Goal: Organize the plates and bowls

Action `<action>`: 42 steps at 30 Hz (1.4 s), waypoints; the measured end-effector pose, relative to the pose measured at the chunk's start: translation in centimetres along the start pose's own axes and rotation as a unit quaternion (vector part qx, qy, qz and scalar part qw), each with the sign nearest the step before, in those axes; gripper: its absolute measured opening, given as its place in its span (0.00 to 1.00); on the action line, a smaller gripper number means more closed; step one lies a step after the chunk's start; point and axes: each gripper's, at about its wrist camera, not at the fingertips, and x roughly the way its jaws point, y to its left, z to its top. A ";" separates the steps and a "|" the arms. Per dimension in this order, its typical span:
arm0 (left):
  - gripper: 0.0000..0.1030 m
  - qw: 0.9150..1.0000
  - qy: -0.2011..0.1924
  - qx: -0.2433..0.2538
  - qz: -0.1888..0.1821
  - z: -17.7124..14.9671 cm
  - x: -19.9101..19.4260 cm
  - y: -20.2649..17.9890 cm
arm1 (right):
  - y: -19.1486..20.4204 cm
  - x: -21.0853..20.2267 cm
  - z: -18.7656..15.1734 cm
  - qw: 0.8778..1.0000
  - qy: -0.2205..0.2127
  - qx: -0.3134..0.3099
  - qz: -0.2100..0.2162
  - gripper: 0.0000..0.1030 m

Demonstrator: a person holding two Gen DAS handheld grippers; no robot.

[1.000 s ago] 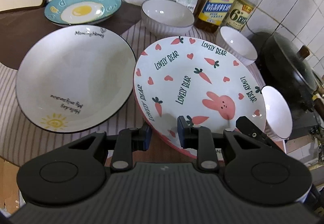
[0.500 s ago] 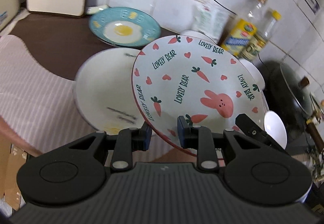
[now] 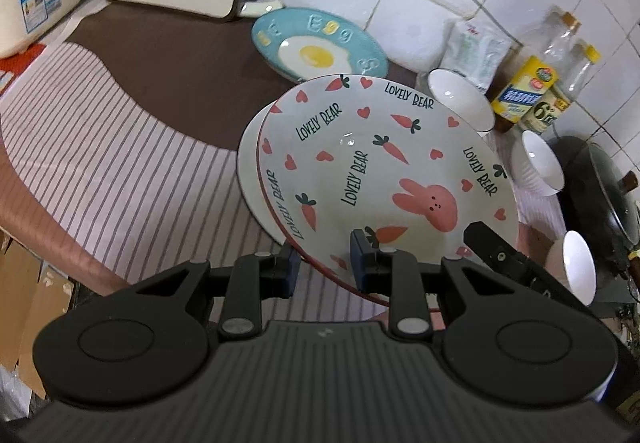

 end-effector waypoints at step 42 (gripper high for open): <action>0.24 0.996 0.083 -0.005 0.027 1.6 6.1 1.9 | 2.5 6.5 -0.1 0.985 0.104 -0.104 -0.094 0.26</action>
